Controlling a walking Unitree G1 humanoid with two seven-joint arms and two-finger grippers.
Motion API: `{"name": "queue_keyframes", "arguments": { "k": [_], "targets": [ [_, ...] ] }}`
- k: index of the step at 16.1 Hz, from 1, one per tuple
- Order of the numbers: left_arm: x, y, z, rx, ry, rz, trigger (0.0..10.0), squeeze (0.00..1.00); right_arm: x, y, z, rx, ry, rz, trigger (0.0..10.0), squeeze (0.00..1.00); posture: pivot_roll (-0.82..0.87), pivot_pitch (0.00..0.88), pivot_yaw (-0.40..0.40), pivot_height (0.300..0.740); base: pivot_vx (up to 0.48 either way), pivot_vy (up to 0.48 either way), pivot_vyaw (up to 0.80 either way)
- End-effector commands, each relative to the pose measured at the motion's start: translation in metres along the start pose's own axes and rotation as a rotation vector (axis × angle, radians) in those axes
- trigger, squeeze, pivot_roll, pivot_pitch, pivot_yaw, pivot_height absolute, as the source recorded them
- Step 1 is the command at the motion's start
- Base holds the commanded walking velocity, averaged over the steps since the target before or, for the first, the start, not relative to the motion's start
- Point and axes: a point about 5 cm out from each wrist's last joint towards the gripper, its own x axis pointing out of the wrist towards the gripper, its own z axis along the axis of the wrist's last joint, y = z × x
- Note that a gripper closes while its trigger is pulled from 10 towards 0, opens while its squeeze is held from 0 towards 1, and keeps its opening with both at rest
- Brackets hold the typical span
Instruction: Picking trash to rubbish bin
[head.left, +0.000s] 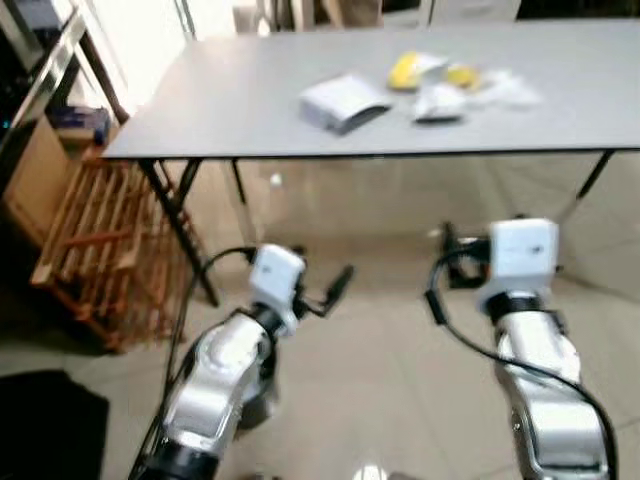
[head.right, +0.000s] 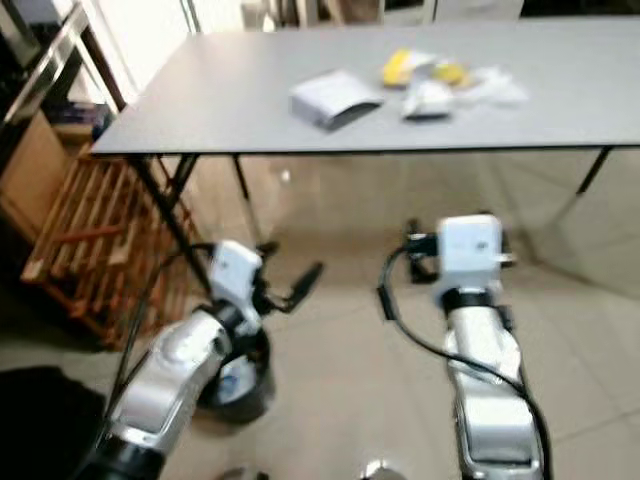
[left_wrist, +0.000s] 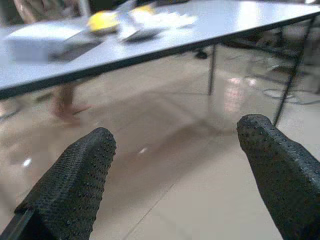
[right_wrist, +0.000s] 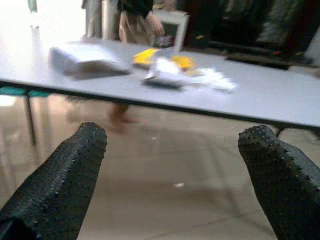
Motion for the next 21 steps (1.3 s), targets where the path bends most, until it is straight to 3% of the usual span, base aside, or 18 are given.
{"name": "queue_keyframes", "arguments": {
  "k": [1,17,21],
  "targets": [
    [-0.003,0.008,-0.002,0.022,0.015,0.021,10.0,0.00,0.000,0.008,0.001,0.016,0.003,0.023,10.0,0.00,-0.10,0.105,0.062,0.740,0.000,-0.480,0.00],
    [0.009,0.007,-0.002,0.063,0.009,0.017,10.0,0.00,0.005,0.014,0.004,0.037,0.005,0.055,10.0,0.00,-0.10,0.082,0.056,0.740,0.000,-0.353,0.00],
    [0.010,0.008,-0.002,0.031,0.005,0.038,10.0,0.00,0.007,0.018,0.004,0.047,0.003,0.076,10.0,0.00,-0.09,0.079,0.055,0.740,0.000,-0.206,0.00]
  ]
}}
